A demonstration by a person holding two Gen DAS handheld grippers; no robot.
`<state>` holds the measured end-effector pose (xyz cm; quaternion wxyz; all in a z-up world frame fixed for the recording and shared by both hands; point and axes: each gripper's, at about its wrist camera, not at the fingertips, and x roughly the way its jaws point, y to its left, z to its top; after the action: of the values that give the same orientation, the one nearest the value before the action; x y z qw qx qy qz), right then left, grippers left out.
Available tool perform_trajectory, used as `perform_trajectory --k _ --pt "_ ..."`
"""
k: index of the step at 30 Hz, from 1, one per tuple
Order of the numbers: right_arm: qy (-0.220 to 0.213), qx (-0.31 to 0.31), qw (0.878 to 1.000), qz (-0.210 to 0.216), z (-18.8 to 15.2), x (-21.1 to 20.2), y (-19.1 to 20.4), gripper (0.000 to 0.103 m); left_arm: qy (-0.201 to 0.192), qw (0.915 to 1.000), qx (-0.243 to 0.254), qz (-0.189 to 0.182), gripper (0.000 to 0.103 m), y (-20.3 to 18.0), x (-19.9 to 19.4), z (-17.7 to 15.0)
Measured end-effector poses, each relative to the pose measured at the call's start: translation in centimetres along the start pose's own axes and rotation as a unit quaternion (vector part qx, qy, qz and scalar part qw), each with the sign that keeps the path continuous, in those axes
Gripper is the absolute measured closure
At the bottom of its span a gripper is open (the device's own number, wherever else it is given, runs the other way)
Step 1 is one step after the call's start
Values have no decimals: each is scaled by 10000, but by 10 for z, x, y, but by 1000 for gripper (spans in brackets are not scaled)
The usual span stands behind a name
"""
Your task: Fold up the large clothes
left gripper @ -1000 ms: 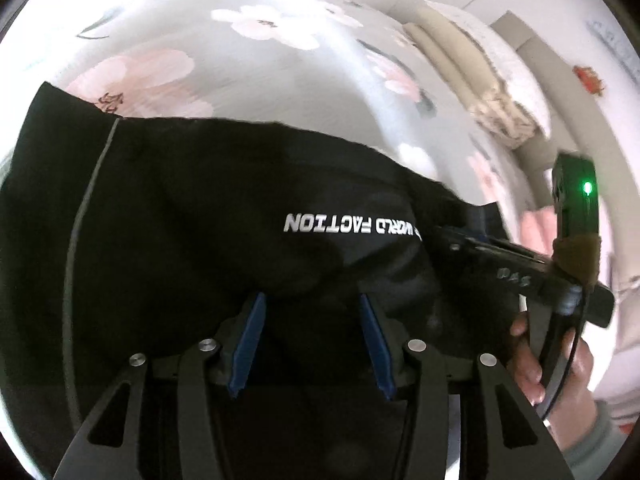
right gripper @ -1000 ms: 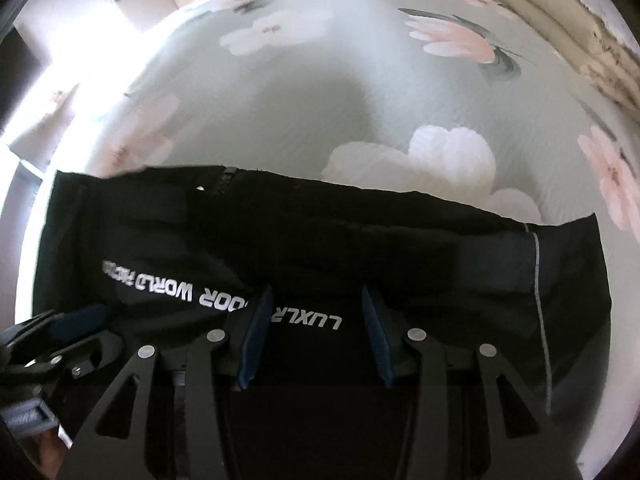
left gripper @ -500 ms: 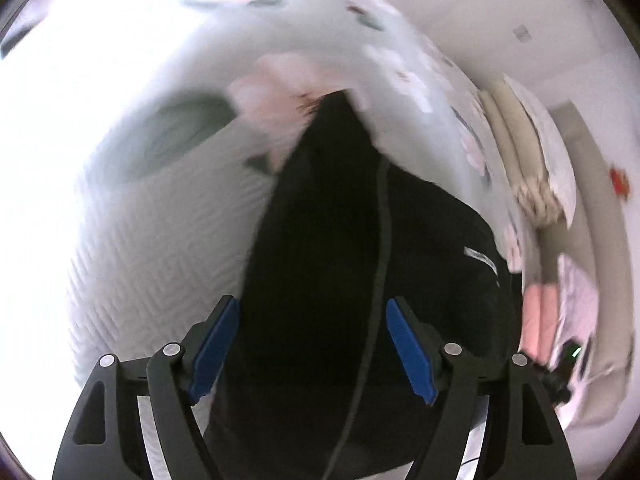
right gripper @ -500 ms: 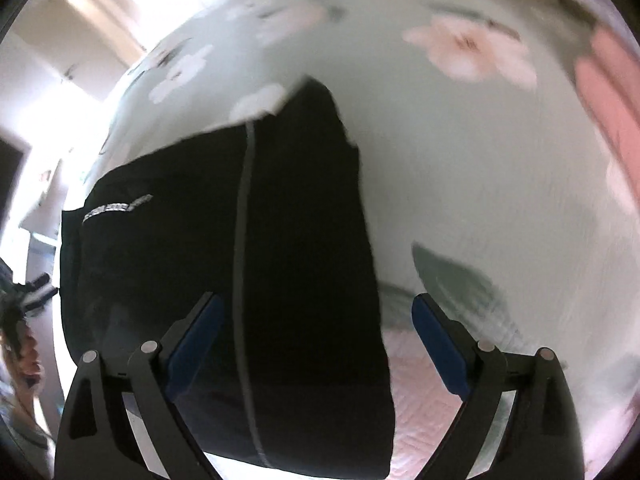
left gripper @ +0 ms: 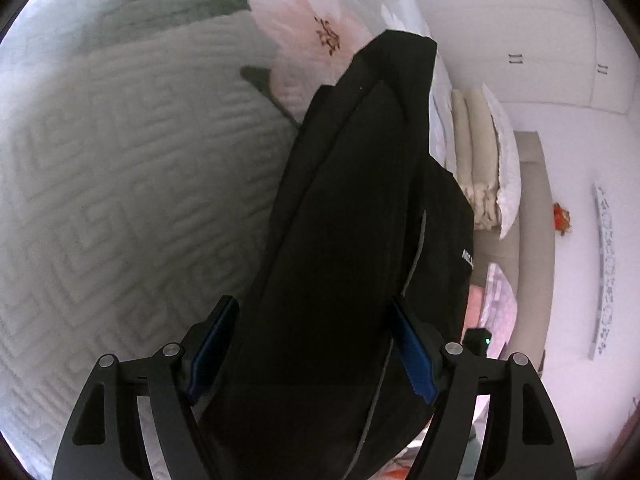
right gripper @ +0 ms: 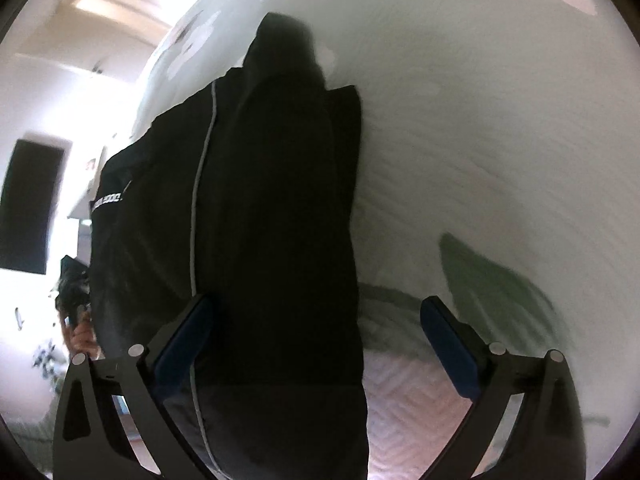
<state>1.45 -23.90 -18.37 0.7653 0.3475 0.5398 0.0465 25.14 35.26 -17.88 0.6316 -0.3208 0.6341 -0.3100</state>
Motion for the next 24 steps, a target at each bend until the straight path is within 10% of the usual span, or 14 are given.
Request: perform_trajectory --k 14,19,21,24 --pt "111 -4 9848 1733 17 29 -22 0 111 9969 -181 -756 26 10 27 6" --pt "-90 -163 9883 1515 14 26 -4 37 -315 9982 230 -463 66 -9 14 -9" --pt "-231 -156 9896 1410 10 15 -1 60 -499 9963 281 -645 72 -15 2 -18" --pt "-535 -343 9906 1214 -4 -12 24 67 -754 9908 457 -1026 76 -36 -24 -30"
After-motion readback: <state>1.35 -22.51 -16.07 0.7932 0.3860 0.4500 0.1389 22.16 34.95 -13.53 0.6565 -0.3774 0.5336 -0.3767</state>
